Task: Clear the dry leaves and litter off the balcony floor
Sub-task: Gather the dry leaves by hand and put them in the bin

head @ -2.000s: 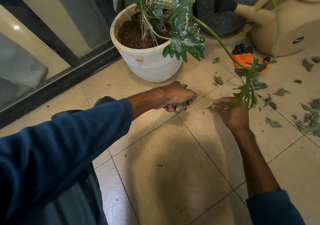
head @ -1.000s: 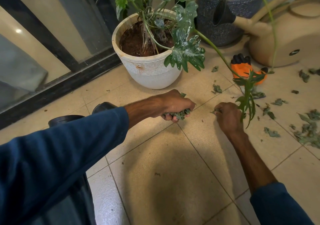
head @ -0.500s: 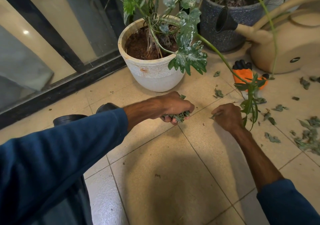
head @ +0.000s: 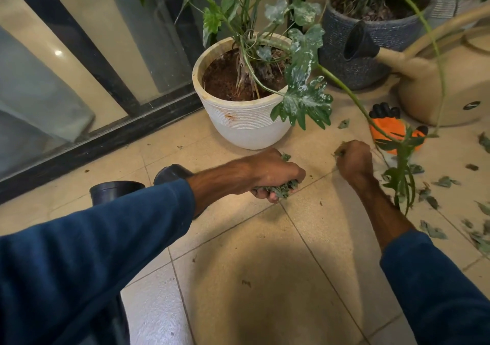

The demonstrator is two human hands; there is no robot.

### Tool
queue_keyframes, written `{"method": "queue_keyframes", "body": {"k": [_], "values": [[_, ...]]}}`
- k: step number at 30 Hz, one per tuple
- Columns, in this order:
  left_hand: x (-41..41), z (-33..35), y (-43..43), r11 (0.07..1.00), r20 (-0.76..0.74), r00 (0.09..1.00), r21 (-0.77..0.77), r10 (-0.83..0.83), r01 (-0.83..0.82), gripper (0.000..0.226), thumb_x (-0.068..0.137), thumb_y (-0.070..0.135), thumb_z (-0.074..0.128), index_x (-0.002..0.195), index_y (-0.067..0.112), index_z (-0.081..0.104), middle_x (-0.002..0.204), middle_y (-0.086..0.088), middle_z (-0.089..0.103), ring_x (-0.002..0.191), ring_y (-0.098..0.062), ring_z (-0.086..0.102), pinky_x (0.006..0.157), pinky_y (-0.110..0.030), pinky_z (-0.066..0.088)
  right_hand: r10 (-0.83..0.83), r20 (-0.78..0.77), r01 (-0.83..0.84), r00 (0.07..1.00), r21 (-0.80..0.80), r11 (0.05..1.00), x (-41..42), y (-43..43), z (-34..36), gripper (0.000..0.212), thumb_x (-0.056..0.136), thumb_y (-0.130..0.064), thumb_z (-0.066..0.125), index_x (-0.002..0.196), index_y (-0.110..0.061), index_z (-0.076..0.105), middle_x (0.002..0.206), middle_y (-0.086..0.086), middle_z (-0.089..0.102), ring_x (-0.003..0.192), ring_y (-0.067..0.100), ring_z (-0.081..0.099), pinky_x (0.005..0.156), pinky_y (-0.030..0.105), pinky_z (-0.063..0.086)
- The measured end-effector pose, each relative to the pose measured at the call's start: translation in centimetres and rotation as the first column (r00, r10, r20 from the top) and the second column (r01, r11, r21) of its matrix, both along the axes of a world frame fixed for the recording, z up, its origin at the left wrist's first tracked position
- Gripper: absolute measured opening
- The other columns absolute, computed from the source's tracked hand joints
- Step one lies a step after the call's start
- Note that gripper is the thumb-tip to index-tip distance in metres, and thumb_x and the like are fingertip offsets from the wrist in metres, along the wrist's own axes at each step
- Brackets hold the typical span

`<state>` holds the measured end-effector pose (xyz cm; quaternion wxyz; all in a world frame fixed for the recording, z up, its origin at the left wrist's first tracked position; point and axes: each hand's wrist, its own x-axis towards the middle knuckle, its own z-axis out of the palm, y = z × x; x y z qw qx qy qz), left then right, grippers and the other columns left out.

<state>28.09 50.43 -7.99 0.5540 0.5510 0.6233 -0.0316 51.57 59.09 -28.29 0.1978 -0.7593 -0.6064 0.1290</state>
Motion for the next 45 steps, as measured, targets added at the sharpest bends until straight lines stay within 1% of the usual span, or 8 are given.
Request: {"method": "queue_keyframes", "body": {"k": [5, 11, 17, 24, 30, 33, 41, 45], "values": [[0.3, -0.1, -0.1, 1.0, -0.005, 1.0, -0.012, -0.025, 0.025, 0.019, 0.092, 0.024, 0.063, 0.081, 0.009, 0.065, 0.055, 0.004, 0.062, 0.043, -0.013, 0.05, 0.039, -0.019, 0.03, 0.009, 0.085, -0.01, 0.996, 0.017, 1.0, -0.4, -0.7, 0.5, 0.024, 0.078, 0.001, 0.065, 0.088, -0.015, 0.081, 0.09, 0.012, 0.076, 0.082, 0.034, 0.07, 0.075, 0.04, 0.058], [1.1, 0.6, 0.3, 0.999, 0.012, 0.999, 0.006, -0.035, 0.035, 0.017, 0.091, 0.024, 0.063, 0.081, 0.01, 0.066, 0.057, 0.004, 0.062, 0.043, -0.014, 0.05, 0.039, -0.018, 0.03, -0.014, -0.179, 0.024, 0.984, 0.054, 0.998, 0.1, 3.8, 2.0, 0.02, 0.08, -0.015, 0.063, 0.09, -0.01, 0.079, 0.096, 0.015, 0.075, 0.092, 0.032, 0.068, 0.083, 0.034, 0.052], [1.1, 0.0, 0.7, 1.0, 0.045, 0.998, -0.004, -0.031, 0.031, 0.02, 0.091, 0.026, 0.064, 0.077, 0.01, 0.066, 0.06, 0.0, 0.061, 0.045, -0.017, 0.049, 0.043, -0.02, 0.029, 0.042, 0.0, -0.042, 0.999, -0.006, 0.999, 1.1, 8.8, 1.4, 0.031, 0.09, -0.008, 0.059, 0.119, -0.005, 0.069, 0.124, 0.023, 0.059, 0.111, 0.042, 0.059, 0.096, 0.039, 0.049], [1.9, -1.3, 1.1, 0.998, 0.051, 0.997, -0.013, -0.056, 0.057, 0.018, 0.09, 0.023, 0.063, 0.08, 0.009, 0.068, 0.058, 0.002, 0.062, 0.044, -0.015, 0.049, 0.04, -0.018, 0.028, 0.066, 0.153, -0.055, 0.986, -0.078, 0.995, 0.5, 6.0, 1.4, 0.021, 0.097, -0.004, 0.054, 0.114, 0.005, 0.064, 0.116, 0.03, 0.059, 0.108, 0.047, 0.059, 0.09, 0.044, 0.05], [3.5, -3.0, 1.2, 0.998, 0.038, 0.998, -0.033, -0.054, 0.055, 0.018, 0.09, 0.024, 0.063, 0.083, 0.008, 0.069, 0.054, 0.005, 0.062, 0.042, -0.013, 0.049, 0.039, -0.018, 0.029, 0.038, -0.249, -0.04, 0.968, -0.006, 0.999, -0.9, -4.6, 3.4, 0.016, 0.082, -0.001, 0.068, 0.083, -0.013, 0.079, 0.083, 0.003, 0.076, 0.074, 0.019, 0.07, 0.065, 0.019, 0.051], [4.7, -4.1, 1.0, 1.0, 0.014, 1.0, 0.021, -0.017, 0.017, 0.026, 0.087, 0.032, 0.065, 0.088, 0.007, 0.071, 0.063, -0.001, 0.066, 0.043, -0.016, 0.054, 0.045, -0.021, 0.035, 0.003, -0.517, 0.002, 0.856, 0.008, 1.0, -3.1, -12.0, 5.2, 0.019, 0.085, 0.005, 0.074, 0.1, -0.005, 0.077, 0.09, 0.003, 0.073, 0.068, -0.004, 0.064, 0.063, -0.001, 0.041], [9.2, -5.9, -0.4, 0.999, 0.079, 0.996, 0.007, 0.034, -0.034, 0.024, 0.083, 0.032, 0.065, 0.088, 0.009, 0.067, 0.065, -0.004, 0.067, 0.048, -0.022, 0.058, 0.043, -0.021, 0.037, -0.356, -0.89, 0.395, 0.285, -0.229, 0.89, -1.2, -21.4, 8.4, 0.031, 0.078, -0.004, 0.084, 0.107, -0.009, 0.076, 0.083, 0.0, 0.077, 0.071, 0.002, 0.069, 0.063, 0.018, 0.056], [11.8, -7.3, -1.8, 0.999, 0.156, 0.988, -0.052, 0.0, 0.008, 0.027, 0.085, 0.033, 0.066, 0.091, 0.008, 0.07, 0.067, -0.004, 0.068, 0.054, -0.022, 0.059, 0.043, -0.02, 0.037, -0.36, -0.922, 0.529, 0.142, -0.236, 0.815, 0.8, -23.4, 10.6, 0.036, 0.079, -0.006, 0.083, 0.113, -0.005, 0.073, 0.098, 0.008, 0.078, 0.08, 0.011, 0.073, 0.065, 0.019, 0.058]]}}
